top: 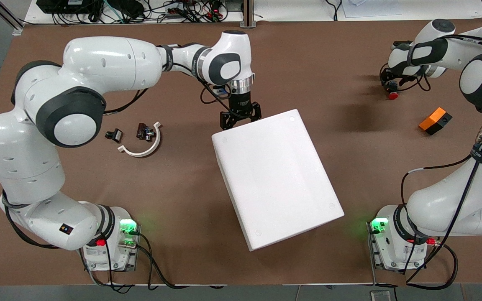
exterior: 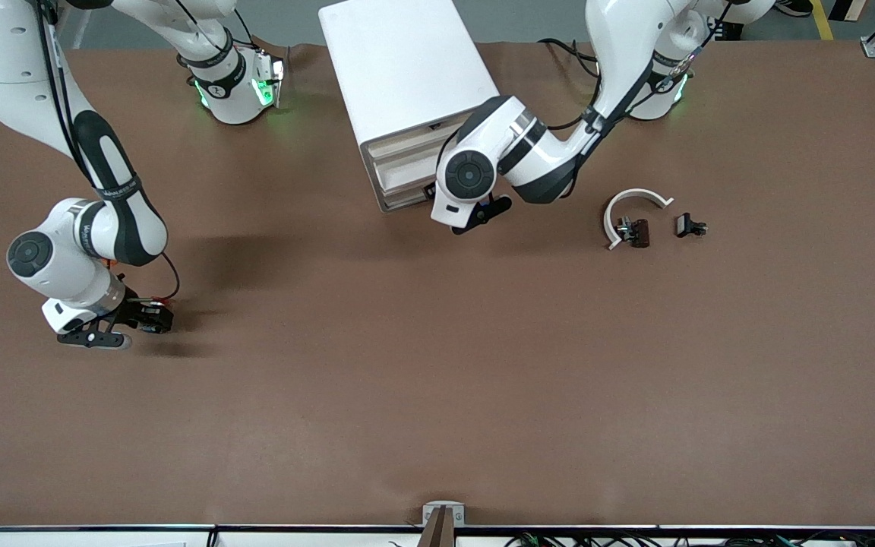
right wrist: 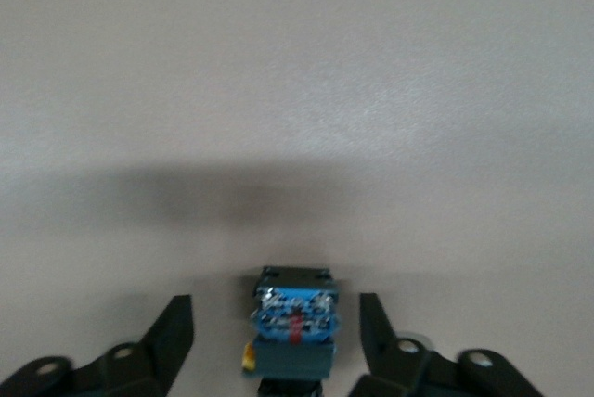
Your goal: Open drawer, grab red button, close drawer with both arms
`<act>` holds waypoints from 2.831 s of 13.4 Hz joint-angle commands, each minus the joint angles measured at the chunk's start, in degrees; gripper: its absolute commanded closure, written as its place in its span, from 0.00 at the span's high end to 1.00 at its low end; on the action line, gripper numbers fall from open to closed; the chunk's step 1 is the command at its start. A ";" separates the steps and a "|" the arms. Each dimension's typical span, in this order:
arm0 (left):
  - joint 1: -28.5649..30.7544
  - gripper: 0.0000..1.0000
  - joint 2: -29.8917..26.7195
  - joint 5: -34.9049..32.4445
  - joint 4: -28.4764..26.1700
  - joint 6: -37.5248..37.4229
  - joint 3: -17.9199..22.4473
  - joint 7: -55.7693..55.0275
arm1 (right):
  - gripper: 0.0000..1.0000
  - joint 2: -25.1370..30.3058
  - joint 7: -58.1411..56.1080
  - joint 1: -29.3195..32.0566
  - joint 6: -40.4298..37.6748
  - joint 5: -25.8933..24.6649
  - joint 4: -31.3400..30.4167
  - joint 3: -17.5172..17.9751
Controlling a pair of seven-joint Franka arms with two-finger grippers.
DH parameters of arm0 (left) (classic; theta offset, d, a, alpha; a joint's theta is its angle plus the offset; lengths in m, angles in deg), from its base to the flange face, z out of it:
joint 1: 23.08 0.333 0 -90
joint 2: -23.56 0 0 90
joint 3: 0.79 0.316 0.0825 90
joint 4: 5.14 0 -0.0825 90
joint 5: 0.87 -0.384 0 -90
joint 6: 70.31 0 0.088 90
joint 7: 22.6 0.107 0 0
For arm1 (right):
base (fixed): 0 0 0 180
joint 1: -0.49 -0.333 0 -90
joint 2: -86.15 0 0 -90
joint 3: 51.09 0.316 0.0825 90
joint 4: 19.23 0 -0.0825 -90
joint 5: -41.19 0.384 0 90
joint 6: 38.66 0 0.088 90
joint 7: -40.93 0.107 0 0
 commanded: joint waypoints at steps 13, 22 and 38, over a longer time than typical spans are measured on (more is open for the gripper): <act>7.76 1.00 -1.61 -1.89 4.89 0.26 2.78 -0.71 | 1.00 24.29 21.21 -10.00 -46.94 -0.28 15.59 0.94; 26.30 1.00 -11.18 -18.27 7.71 -0.27 2.43 20.52 | 1.00 24.74 10.93 -8.42 -62.24 -1.25 26.23 0.32; 32.58 1.00 -32.36 -19.50 6.74 -15.99 15.33 66.59 | 1.00 27.02 4.86 -2.64 -70.94 0.51 32.74 0.23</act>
